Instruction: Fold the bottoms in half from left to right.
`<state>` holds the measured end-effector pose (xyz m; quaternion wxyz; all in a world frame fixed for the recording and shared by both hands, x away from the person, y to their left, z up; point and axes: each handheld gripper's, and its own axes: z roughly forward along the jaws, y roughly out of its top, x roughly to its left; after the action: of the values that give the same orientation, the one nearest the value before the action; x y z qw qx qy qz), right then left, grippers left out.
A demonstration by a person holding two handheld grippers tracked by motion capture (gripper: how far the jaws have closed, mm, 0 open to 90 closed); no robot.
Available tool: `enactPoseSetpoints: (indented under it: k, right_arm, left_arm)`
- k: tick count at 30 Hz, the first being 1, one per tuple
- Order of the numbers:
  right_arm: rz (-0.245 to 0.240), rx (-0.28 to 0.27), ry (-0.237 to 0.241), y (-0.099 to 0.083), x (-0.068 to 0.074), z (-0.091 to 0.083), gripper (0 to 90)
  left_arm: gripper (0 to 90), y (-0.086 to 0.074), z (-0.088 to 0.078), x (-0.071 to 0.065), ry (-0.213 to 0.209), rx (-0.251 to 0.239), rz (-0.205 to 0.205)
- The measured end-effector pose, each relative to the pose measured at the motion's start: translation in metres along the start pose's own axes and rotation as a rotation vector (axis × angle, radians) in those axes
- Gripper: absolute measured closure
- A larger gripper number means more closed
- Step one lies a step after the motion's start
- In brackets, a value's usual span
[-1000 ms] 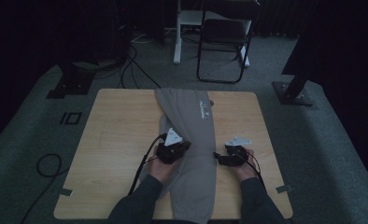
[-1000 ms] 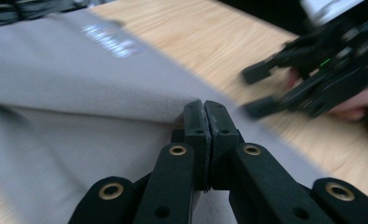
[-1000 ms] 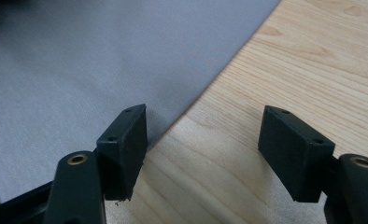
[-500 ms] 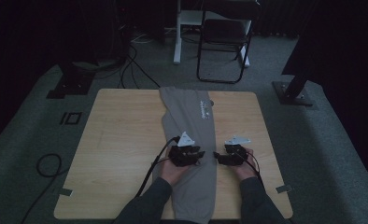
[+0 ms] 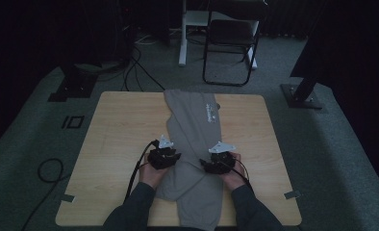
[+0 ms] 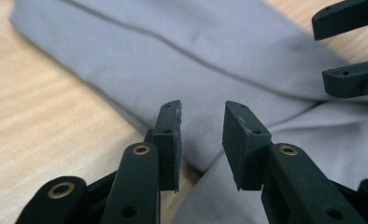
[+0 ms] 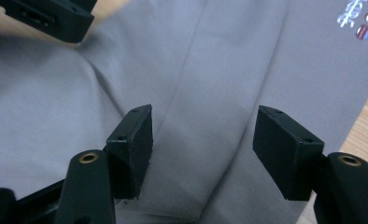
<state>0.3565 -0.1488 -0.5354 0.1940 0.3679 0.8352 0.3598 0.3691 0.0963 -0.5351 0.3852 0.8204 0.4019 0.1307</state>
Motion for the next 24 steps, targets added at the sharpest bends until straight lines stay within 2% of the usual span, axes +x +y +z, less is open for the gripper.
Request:
enactPoseSetpoints:
  k: [1,4,7,9,12,14,16,18,21,24]
  right_arm:
    - [-0.004,0.015,-0.009,-0.001,0.002,0.002,38.9]
    - [-0.002,0.034,0.019,-0.004,0.001,0.004,41.7]
    - [-0.03,0.075,-0.026,-0.008,0.0,0.002,46.3]
    - [-0.014,0.093,-0.05,-0.011,-0.005,-0.001,51.2]
    - [0.019,0.107,-0.072,-0.017,-0.014,-0.008,56.7]
    - [0.04,0.113,-0.067,-0.02,-0.02,-0.012,60.4]
    - [0.067,0.103,-0.057,-0.021,-0.022,-0.013,57.9]
    - [0.083,0.071,-0.047,-0.017,-0.021,-0.015,52.6]
    - [0.068,0.028,-0.029,-0.007,-0.012,-0.014,47.0]
    - [0.056,0.016,-0.026,0.003,-0.003,-0.005,44.0]
  left_arm:
    - [66.5,0.0,0.004,-0.002,-0.003,0.015,0.009]
    - [68.0,0.0,0.014,-0.007,0.006,0.056,0.046]
    - [76.7,-0.001,0.017,-0.008,0.022,0.069,0.06]
    - [81.7,0.0,0.016,-0.007,0.025,0.078,0.057]
    - [83.6,-0.001,0.016,-0.006,0.02,0.074,0.056]
    - [84.6,-0.002,0.015,-0.004,0.015,0.069,0.049]
    - [84.2,-0.003,0.015,-0.005,0.016,0.064,0.048]
    - [82.5,-0.003,0.016,-0.006,0.014,0.063,0.051]
    - [81.3,-0.003,0.016,-0.006,0.012,0.061,0.049]
    - [80.8,-0.003,0.016,-0.006,0.011,0.059,0.047]
